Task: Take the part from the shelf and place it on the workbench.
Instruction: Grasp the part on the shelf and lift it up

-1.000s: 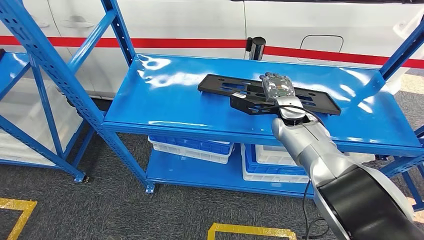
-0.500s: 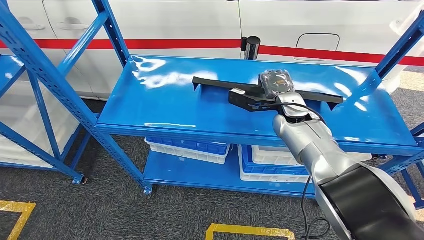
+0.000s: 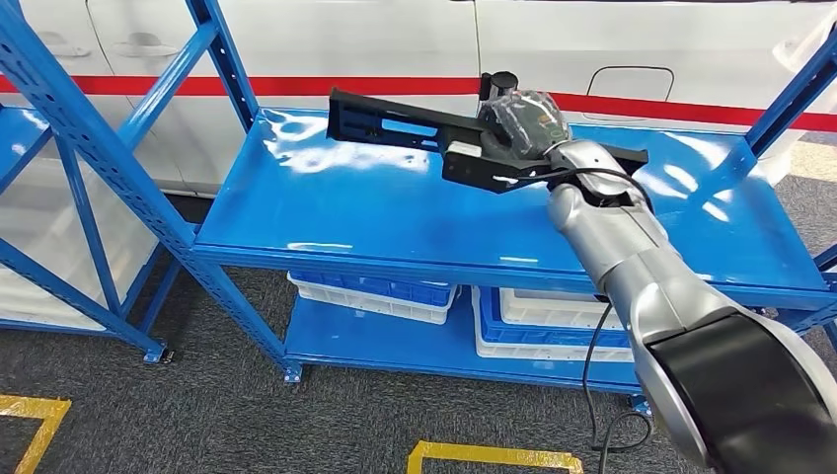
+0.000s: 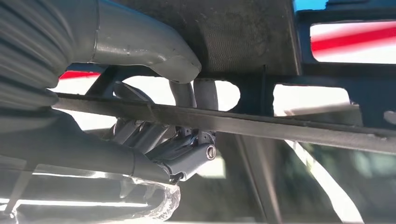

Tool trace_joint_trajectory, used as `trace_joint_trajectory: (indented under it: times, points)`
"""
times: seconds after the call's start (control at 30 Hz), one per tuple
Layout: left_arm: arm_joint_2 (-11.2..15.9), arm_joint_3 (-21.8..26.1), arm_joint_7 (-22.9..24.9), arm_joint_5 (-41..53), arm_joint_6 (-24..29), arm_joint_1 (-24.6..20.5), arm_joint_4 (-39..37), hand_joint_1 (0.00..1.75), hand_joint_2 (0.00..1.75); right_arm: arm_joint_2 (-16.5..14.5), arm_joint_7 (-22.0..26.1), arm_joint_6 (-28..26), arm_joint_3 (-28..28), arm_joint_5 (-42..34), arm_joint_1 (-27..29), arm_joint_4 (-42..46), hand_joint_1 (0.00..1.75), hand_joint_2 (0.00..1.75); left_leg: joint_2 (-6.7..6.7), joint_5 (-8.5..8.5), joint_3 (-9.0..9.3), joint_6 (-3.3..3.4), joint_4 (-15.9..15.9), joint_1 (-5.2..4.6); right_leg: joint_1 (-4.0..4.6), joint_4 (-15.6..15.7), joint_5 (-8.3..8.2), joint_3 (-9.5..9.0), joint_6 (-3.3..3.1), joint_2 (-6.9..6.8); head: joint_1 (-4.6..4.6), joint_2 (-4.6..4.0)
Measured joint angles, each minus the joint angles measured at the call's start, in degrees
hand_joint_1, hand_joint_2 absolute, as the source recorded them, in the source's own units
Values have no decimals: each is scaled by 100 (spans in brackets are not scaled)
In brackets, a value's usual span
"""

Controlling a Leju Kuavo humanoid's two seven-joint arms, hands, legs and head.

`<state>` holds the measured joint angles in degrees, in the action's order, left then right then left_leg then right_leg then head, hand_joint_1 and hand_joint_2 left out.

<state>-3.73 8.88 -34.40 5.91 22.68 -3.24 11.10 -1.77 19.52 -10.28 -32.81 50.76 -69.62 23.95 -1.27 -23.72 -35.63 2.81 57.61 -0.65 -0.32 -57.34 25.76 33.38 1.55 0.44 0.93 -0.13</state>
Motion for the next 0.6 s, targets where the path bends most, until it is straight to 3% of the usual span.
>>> trace_joint_trajectory:
  times: [0.13, 0.3, 0.47, 0.6]
  points:
    - [25, 67, -225, -4, -79, 32, 0, 0, 175, 437, 551, 276, 122, -946, 158, 1144, 175, 175, -6, 0, -2, 0, 1, -7, -3, 4, 0, 4, 1, -2, 1, 0]
    - [34, 130, -317, 8, 26, 48, 0, 0, 175, 1216, 398, 362, 153, -1472, 621, 2919, 175, 175, -18, -3, -8, 4, 0, -21, -4, 10, 1, 6, 2, -8, 0, 0]
    - [41, 173, -335, 8, 38, 20, 0, 0, 175, 1681, 333, 403, 160, -1496, 914, 3704, 175, 175, -5, -7, -7, 7, 0, -29, -8, 12, 1, 9, 2, 1, 1, 0]
    - [42, 201, -339, 7, 69, -13, 2, 0, 175, 1854, 304, 408, 154, -1514, 1071, 3946, 175, 175, -2, -6, -6, 7, 0, -28, -8, 12, 0, 8, 2, 1, 1, 0]
